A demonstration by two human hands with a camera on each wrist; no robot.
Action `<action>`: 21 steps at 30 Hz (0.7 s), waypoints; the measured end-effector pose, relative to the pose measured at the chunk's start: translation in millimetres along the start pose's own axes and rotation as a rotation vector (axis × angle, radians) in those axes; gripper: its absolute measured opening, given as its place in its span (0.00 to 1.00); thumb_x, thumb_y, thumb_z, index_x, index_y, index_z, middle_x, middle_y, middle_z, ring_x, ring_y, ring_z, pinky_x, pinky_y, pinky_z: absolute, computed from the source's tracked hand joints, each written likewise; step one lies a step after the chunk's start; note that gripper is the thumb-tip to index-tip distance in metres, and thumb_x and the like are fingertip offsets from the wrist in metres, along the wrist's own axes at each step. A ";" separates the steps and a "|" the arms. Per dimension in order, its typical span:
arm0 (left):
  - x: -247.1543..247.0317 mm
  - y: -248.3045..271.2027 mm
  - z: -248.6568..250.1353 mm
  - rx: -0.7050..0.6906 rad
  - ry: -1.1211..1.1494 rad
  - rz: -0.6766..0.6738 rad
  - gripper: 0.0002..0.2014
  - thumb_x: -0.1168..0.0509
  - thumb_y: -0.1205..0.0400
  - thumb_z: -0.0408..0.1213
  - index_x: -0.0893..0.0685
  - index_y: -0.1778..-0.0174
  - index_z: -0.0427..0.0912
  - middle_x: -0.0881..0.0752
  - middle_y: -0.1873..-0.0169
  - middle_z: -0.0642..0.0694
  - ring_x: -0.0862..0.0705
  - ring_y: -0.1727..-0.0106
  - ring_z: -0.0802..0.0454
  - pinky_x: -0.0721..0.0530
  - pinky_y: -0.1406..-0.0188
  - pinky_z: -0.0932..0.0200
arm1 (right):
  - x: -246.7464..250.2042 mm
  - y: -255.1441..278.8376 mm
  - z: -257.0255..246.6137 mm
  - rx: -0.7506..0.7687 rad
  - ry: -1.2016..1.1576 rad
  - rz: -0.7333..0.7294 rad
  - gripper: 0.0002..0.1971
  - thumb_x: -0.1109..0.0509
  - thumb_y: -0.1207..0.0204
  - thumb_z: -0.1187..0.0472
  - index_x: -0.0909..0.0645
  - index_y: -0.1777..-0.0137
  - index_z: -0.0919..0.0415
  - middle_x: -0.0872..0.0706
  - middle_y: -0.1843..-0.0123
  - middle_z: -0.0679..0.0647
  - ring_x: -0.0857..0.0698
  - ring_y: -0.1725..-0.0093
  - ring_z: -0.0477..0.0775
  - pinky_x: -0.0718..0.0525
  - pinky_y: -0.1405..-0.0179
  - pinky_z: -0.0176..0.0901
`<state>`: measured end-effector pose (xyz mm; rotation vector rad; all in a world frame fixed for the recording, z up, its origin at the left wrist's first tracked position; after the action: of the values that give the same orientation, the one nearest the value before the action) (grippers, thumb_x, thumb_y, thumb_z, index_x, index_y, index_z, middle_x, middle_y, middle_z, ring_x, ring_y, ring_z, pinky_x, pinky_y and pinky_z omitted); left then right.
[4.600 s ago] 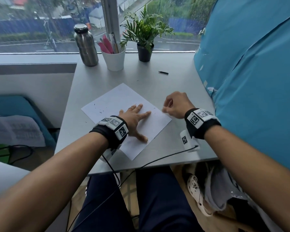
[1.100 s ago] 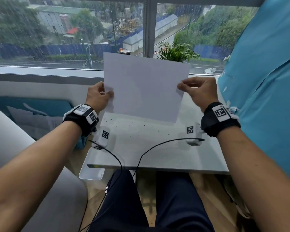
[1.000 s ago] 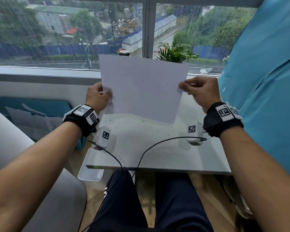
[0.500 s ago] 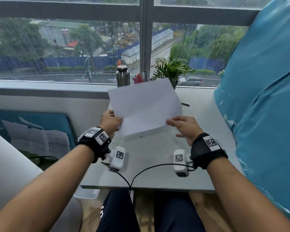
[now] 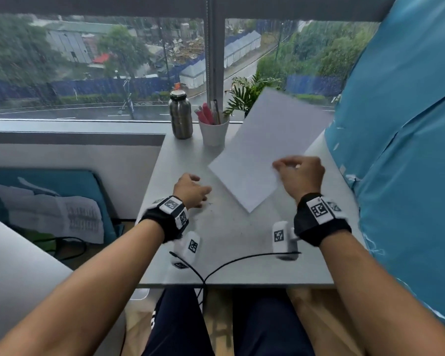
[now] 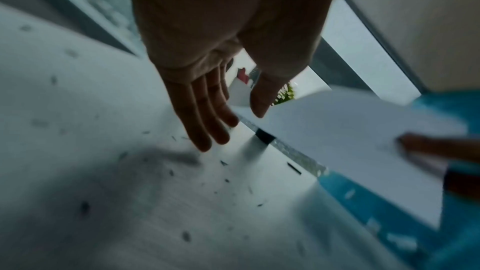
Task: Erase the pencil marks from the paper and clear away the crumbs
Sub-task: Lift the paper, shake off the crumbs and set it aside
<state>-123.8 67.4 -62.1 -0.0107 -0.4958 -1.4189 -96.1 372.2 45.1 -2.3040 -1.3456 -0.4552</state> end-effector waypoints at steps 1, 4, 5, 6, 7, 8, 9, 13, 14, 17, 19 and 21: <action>-5.5 -2.4 8.5 -0.079 -0.215 -0.016 0.20 0.25 0.24 0.36 0.22 0.38 0.41 0.13 0.56 0.44 0.11 0.55 0.45 0.11 0.54 0.48 | 17.2 -6.3 -6.5 0.049 0.045 0.066 0.09 0.21 0.32 0.55 0.08 0.54 0.57 0.07 0.56 0.52 0.11 0.55 0.51 0.17 0.45 0.37; -54.1 9.6 43.8 -0.361 -0.654 -0.189 0.17 0.26 0.23 0.42 0.16 0.40 0.42 0.12 0.46 0.44 0.13 0.47 0.46 0.15 0.43 0.53 | 54.2 -24.4 -13.5 0.142 0.168 0.183 0.09 0.23 0.31 0.54 0.08 0.55 0.58 0.07 0.54 0.54 0.11 0.53 0.56 0.19 0.43 0.41; -78.4 19.4 53.5 -0.448 -0.722 -0.280 0.18 0.27 0.22 0.42 0.16 0.38 0.42 0.13 0.43 0.43 0.14 0.46 0.46 0.17 0.42 0.55 | 60.8 -29.4 -10.5 0.151 0.203 0.189 0.10 0.24 0.30 0.54 0.08 0.55 0.58 0.07 0.53 0.54 0.11 0.52 0.58 0.20 0.42 0.43; -103.7 31.9 61.3 -0.523 -0.771 -0.370 0.20 0.28 0.21 0.43 0.18 0.34 0.41 0.14 0.39 0.42 0.14 0.44 0.46 0.18 0.41 0.58 | 65.9 -33.1 -6.9 0.151 0.234 0.185 0.10 0.24 0.30 0.53 0.08 0.55 0.58 0.07 0.52 0.54 0.12 0.50 0.59 0.21 0.42 0.44; -129.6 46.1 66.6 -0.593 -0.818 -0.457 0.22 0.29 0.19 0.43 0.20 0.30 0.41 0.16 0.36 0.42 0.15 0.40 0.46 0.21 0.40 0.59 | 70.9 -35.0 -2.7 0.148 0.261 0.183 0.10 0.24 0.30 0.53 0.08 0.54 0.58 0.07 0.51 0.54 0.12 0.49 0.59 0.23 0.42 0.43; -156.0 62.0 68.9 -0.662 -0.882 -0.541 0.25 0.31 0.18 0.44 0.24 0.26 0.39 0.19 0.31 0.41 0.18 0.34 0.45 0.25 0.36 0.60 | 76.6 -35.9 1.0 0.146 0.287 0.189 0.10 0.24 0.30 0.53 0.08 0.54 0.58 0.08 0.51 0.54 0.13 0.49 0.60 0.24 0.43 0.42; -182.6 77.3 67.2 -0.728 -0.956 -0.624 0.28 0.33 0.16 0.45 0.29 0.22 0.39 0.24 0.25 0.40 0.23 0.28 0.45 0.30 0.31 0.59 | 83.2 -36.0 3.3 0.155 0.305 0.204 0.10 0.25 0.29 0.53 0.09 0.53 0.58 0.08 0.51 0.54 0.13 0.49 0.61 0.24 0.43 0.42; -266.6 123.3 48.2 -0.920 -1.184 -0.869 0.40 0.39 0.15 0.55 0.50 0.13 0.41 0.49 0.14 0.43 0.50 0.14 0.46 0.51 0.17 0.45 | 110.1 -36.4 3.7 0.192 0.406 0.302 0.12 0.28 0.26 0.52 0.10 0.48 0.57 0.10 0.47 0.56 0.15 0.47 0.63 0.25 0.45 0.43; -279.2 126.3 43.8 -0.916 -1.214 -0.877 0.42 0.41 0.15 0.58 0.54 0.13 0.43 0.53 0.13 0.43 0.54 0.13 0.45 0.54 0.16 0.43 | 115.0 -37.8 2.1 0.205 0.415 0.318 0.12 0.28 0.26 0.51 0.10 0.48 0.56 0.10 0.47 0.55 0.15 0.47 0.63 0.25 0.45 0.43; -293.8 117.2 29.1 -0.817 -1.269 -0.855 0.42 0.47 0.16 0.64 0.59 0.13 0.49 0.60 0.14 0.46 0.60 0.14 0.47 0.57 0.16 0.42 | 122.9 -44.7 2.3 0.226 0.397 0.333 0.12 0.28 0.26 0.51 0.10 0.50 0.56 0.09 0.48 0.54 0.15 0.49 0.61 0.28 0.45 0.42; -282.4 101.7 21.7 -0.788 -1.273 -0.822 0.41 0.48 0.15 0.65 0.58 0.13 0.51 0.62 0.14 0.47 0.61 0.14 0.49 0.58 0.16 0.42 | 122.4 -48.3 6.4 0.219 0.389 0.325 0.12 0.28 0.27 0.50 0.10 0.50 0.55 0.09 0.49 0.53 0.15 0.48 0.61 0.28 0.47 0.41; -253.9 77.7 16.7 -0.738 -1.250 -0.766 0.40 0.49 0.15 0.64 0.58 0.13 0.52 0.62 0.14 0.47 0.60 0.14 0.49 0.59 0.16 0.41 | 120.2 -49.5 12.6 0.209 0.374 0.316 0.12 0.28 0.28 0.49 0.10 0.51 0.54 0.09 0.50 0.52 0.15 0.48 0.61 0.27 0.47 0.41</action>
<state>-73.1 324.1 -110.2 -1.5103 -1.0062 -2.1833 -81.7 488.7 102.2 -2.0783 -0.7949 -0.5744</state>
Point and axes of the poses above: each hand's wrist, its own y-axis away from the middle knuckle, its own x-axis out of the back of the hand, z = x × y, the point moved 10 cm from there along -y, towards the middle knuckle
